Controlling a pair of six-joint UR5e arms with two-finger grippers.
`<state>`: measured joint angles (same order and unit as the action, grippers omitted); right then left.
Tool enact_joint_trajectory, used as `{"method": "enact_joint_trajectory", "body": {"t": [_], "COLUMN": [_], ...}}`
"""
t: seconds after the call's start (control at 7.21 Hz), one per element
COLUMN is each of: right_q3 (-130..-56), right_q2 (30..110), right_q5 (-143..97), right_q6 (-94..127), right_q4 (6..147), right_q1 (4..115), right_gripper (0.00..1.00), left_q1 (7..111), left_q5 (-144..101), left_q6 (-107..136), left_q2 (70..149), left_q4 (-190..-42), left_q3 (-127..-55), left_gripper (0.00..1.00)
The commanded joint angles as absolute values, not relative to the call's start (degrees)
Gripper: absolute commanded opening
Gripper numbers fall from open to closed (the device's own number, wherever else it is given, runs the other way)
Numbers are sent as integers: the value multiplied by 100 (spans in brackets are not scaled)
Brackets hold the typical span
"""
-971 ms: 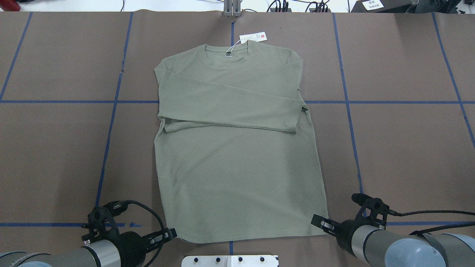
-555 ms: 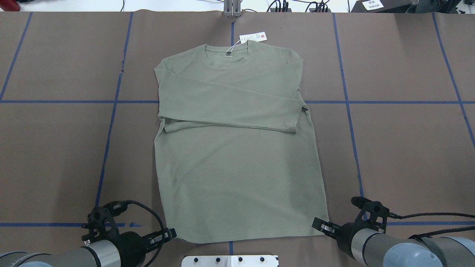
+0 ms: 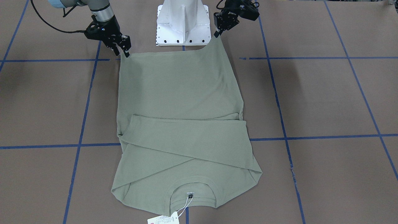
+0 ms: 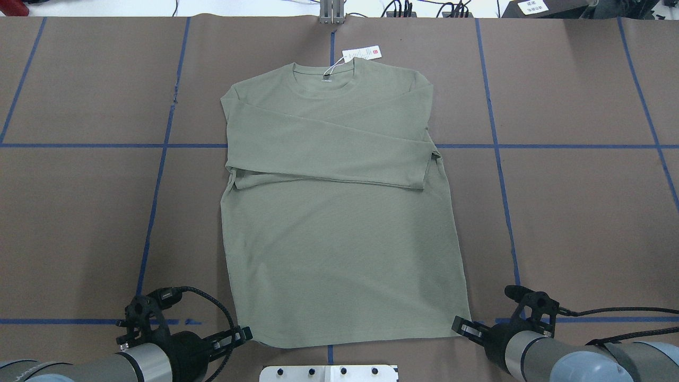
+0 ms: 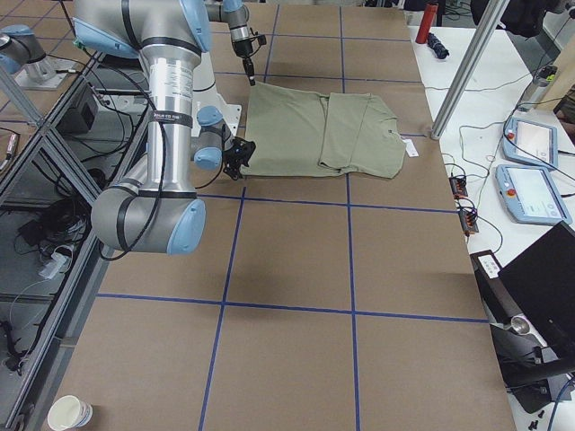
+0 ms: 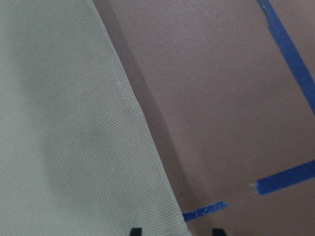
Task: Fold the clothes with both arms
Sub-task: 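Hold both hem corners and lift them slightly off the table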
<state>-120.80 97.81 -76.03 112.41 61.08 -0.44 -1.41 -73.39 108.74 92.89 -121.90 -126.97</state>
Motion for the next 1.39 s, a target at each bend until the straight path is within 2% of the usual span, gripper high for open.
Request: {"method": "enact_joint_trajectory", "body": {"t": [0.0, 0.28, 0.55, 0.83, 0.97, 1.11, 1.25], "right_q3": [-12094, -12094, -12102, -12190, -12678, -13527, -14405], "right_q2": [9774, 9773, 9782, 9765, 9765, 9739, 9669], "right_q5": [-7603, -7611, -7611, -7611, -7681, -8038, -8486], "right_q6": [11241, 11232, 11232, 11224, 11180, 11162, 11162], "right_q4": [6108, 6108, 6117, 6422, 6947, 7927, 8946], "right_q1": [-61, -70, -123, -193, -176, -141, -88], "right_gripper": [50, 32, 0, 0, 0, 0, 0], "left_q1": [-141, -132, -132, -132, -132, -114, -71], "left_q5": [-7339, -7339, -7330, -7356, -7365, -7635, -8221], "left_q6": [10872, 10872, 10872, 10872, 10863, 10837, 10837], "left_q2": [9299, 9290, 9281, 9264, 9229, 9142, 9158], "left_q4": [-12190, -12190, -12182, -12173, -12147, -11955, -11196], "left_q3": [-12709, -12805, -12814, -12858, -12893, -13189, -13784], "left_gripper": [0, 0, 0, 0, 0, 0, 0]}}
